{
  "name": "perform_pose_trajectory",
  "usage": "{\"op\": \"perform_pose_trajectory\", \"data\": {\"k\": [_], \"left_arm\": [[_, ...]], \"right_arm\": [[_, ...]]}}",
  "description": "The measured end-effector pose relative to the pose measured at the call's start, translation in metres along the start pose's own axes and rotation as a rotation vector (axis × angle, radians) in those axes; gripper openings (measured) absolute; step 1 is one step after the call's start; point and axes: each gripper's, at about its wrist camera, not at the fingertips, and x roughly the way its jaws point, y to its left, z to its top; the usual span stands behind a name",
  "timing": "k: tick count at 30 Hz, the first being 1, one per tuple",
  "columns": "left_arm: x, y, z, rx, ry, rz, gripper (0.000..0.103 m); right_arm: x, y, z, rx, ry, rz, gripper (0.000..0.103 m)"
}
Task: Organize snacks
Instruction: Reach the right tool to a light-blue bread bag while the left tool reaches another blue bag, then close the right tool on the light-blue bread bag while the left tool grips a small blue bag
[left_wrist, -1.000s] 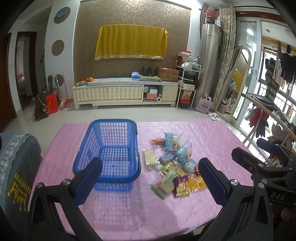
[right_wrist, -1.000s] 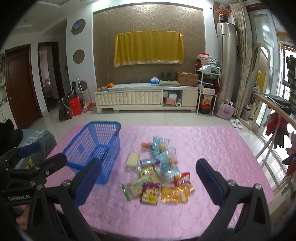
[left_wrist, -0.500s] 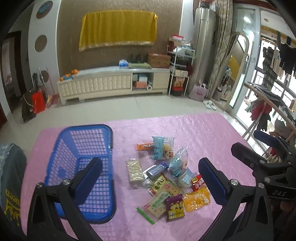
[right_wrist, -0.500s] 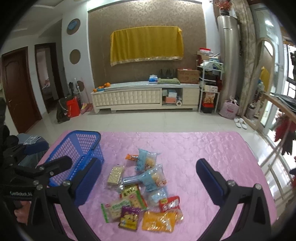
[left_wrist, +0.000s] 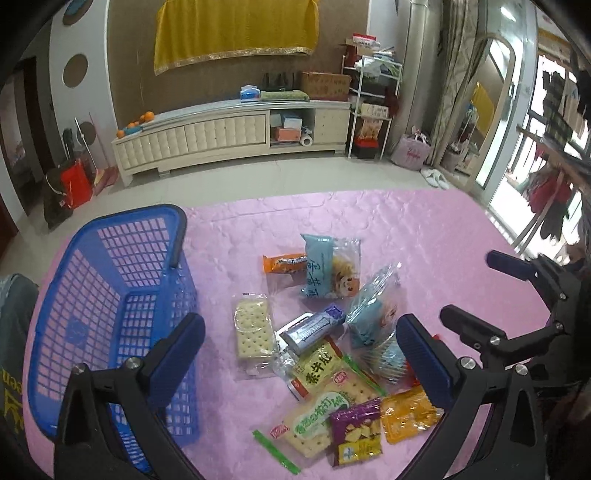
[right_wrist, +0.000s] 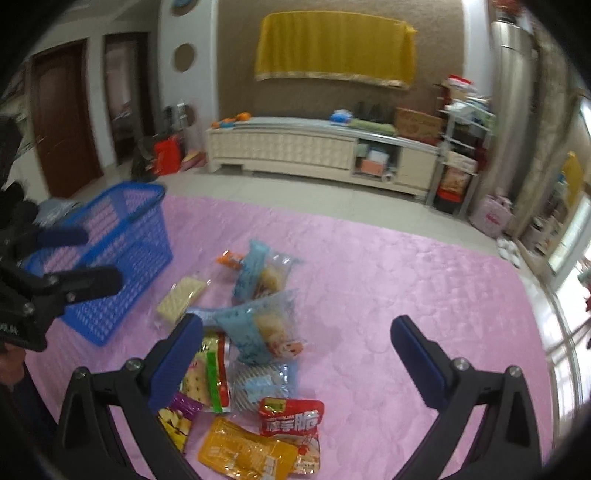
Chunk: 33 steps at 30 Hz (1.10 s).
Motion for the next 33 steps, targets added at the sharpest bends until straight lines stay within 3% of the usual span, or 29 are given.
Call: {"op": "perform_pose_trajectory", "data": {"k": [6, 13, 22, 24, 25, 26, 33], "left_arm": [[0.025, -0.008, -0.010, 0.031, 0.048, 0.022, 0.103], [0.048, -0.001, -0.011, 0.008, 0.091, 0.043, 0.103], [0.057, -0.003, -0.011, 0.042, 0.099, 0.067, 0.103], [0.059, -0.004, -0.010, 0.044, 0.103, 0.062, 0.103], [0.059, -0.004, -0.010, 0.043, 0.104, 0.061, 0.102], [0.059, -0.005, -0.009, 0.043, 0.105, 0.060, 0.103], [0.057, -0.017, -0.002, 0.089, 0.087, 0.072, 0.102]], "right_arm": [[0.037, 0.003, -0.017, -0.111, 0.059, 0.034, 0.089], [0.070, 0.001, -0.025, -0.084, 0.089, 0.087, 0.089], [0.095, 0.008, -0.021, -0.132, 0.081, 0.090, 0.089], [0.100, 0.006, -0.020, -0.119, 0.087, 0.110, 0.087], [0.102, 0.005, -0.020, -0.103, 0.092, 0.132, 0.076], [0.101, 0.004, -0.020, -0.089, 0.088, 0.131, 0.072], [0.086, -0.004, -0.023, 0.019, 0.052, 0.119, 0.070]]}}
